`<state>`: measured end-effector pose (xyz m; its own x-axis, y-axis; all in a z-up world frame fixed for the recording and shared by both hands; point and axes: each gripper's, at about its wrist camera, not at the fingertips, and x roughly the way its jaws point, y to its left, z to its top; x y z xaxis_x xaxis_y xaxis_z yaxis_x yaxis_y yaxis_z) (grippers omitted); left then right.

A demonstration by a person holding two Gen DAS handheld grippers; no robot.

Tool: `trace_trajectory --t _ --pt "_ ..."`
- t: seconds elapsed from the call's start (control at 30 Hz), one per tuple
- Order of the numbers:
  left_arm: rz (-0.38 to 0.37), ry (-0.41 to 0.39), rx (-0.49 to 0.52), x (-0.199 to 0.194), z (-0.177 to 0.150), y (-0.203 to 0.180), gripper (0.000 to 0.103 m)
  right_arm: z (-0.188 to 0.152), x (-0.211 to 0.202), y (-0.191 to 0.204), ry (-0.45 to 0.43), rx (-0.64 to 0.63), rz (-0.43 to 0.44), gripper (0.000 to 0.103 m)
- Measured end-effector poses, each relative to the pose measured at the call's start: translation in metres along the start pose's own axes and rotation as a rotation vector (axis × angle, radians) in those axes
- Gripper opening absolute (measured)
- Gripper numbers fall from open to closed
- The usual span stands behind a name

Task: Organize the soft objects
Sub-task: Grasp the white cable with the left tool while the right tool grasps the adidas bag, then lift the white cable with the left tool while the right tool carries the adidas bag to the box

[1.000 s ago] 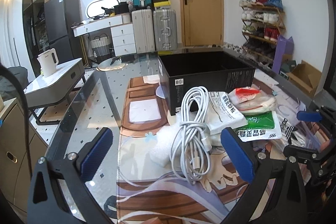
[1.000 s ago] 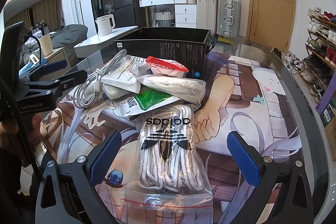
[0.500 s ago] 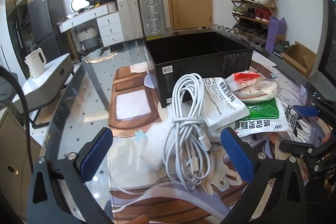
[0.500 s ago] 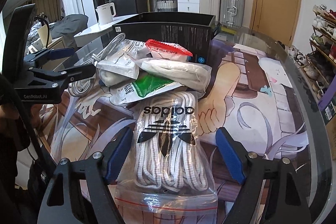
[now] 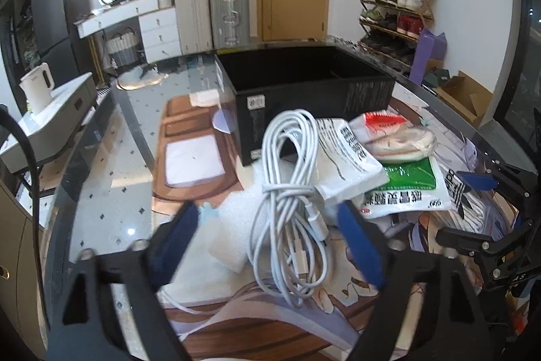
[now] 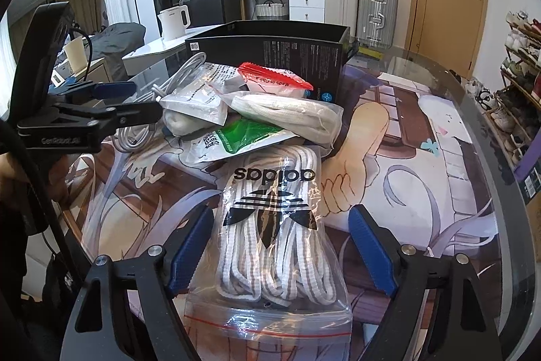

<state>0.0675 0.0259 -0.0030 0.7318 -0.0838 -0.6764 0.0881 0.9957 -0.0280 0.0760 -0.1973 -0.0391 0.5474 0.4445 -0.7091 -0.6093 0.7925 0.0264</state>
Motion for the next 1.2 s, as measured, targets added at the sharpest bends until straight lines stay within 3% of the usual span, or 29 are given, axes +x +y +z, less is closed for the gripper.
trace_trajectory --t 0.17,0.43,0.63,0.87,1.2 --pt "-0.016 -0.008 0.021 -0.001 0.002 -0.004 0.072 0.001 -0.002 0.003 -0.003 -0.01 0.003 0.073" --pt "-0.067 -0.007 0.011 -0.006 0.0 -0.004 0.043 0.0 -0.006 0.007 -0.001 -0.021 0.005 0.062" --pt "-0.092 -0.005 -0.003 -0.012 -0.004 -0.002 0.033 0.001 -0.007 0.008 0.002 -0.031 0.014 0.056" --pt "-0.106 -0.011 -0.02 -0.02 -0.01 0.0 0.027 0.0 -0.011 0.005 -0.003 -0.023 0.017 0.047" --pt "-0.119 -0.023 -0.056 -0.03 -0.019 0.005 0.022 -0.003 -0.021 0.003 -0.02 -0.01 0.009 0.043"
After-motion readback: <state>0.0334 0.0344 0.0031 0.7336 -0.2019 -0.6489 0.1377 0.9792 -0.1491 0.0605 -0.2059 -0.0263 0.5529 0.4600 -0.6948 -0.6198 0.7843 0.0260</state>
